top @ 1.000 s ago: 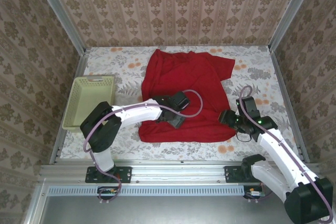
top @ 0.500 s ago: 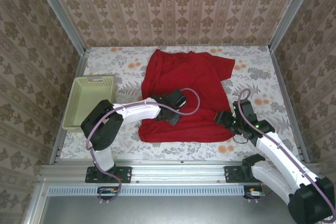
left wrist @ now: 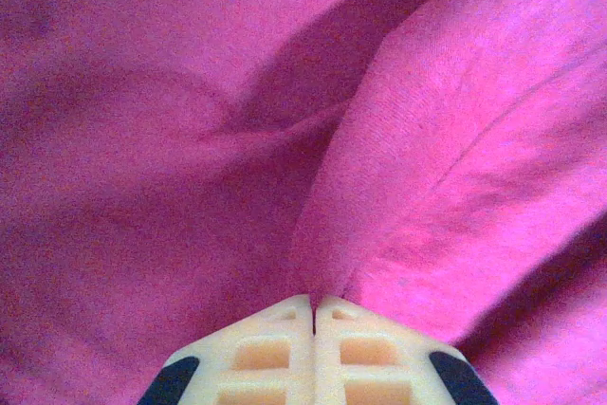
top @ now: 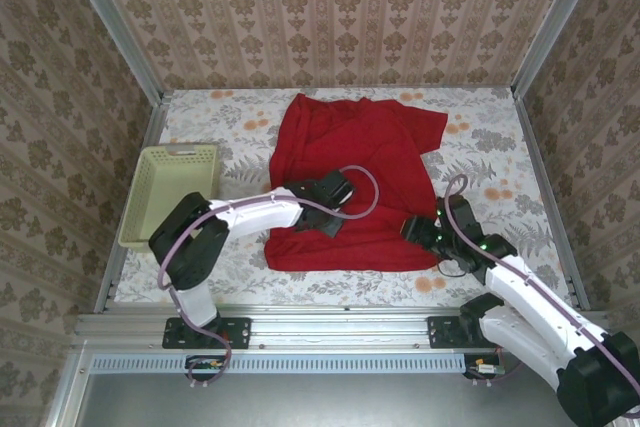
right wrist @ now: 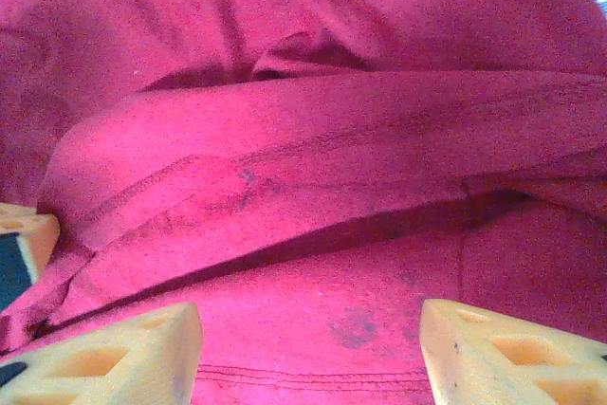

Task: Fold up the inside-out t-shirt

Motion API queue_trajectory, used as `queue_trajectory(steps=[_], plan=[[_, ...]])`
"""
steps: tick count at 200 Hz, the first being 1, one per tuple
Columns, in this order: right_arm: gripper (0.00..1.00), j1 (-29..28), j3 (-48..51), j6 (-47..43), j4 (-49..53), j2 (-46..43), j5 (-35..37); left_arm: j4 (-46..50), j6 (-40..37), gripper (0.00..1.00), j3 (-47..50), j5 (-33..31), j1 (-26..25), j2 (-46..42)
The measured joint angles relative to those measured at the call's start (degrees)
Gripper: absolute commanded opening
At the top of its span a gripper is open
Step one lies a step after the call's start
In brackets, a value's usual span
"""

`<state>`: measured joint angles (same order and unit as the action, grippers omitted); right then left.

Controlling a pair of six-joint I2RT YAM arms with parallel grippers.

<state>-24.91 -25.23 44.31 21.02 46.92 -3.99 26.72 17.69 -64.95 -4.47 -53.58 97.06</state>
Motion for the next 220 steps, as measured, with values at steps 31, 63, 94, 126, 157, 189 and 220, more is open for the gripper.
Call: queue_trajectory(steps=[31,63,94,126,157,189,220], plan=[[0.63,-9.16,3.69,-2.14,-11.91,-0.17,1.16,2.23,4.17,0.0,-3.61,4.04,0.63,-8.28],[0.63,-19.06,6.99,-6.97,-27.36,5.55,4.92,2.54,6.64,0.0,-7.8,7.91,1.31,-11.98],[0.63,-23.89,6.51,-11.82,-40.5,16.98,8.09,3.69,8.04,0.0,-8.28,10.99,2.1,-12.07],[0.64,-24.13,5.68,-15.74,-51.78,30.29,12.5,4.24,8.74,0.0,-8.37,13.4,3.21,-12.7],[0.65,-24.55,3.54,-20.11,-60.85,39.91,15.43,4.7,9.2,0.0,-10.12,14.88,4.04,-14.36],[0.66,-25.83,0.5,-25.59,-67.14,43.67,18.82,4.66,9.38,0.0,-11.98,16.33,5.35,-15.85],[0.67,-26.03,-0.7,-30.05,-70.6,45.4,22.03,4.63,9.4,0.0,-13.66,17.42,6.45,-16.24]])
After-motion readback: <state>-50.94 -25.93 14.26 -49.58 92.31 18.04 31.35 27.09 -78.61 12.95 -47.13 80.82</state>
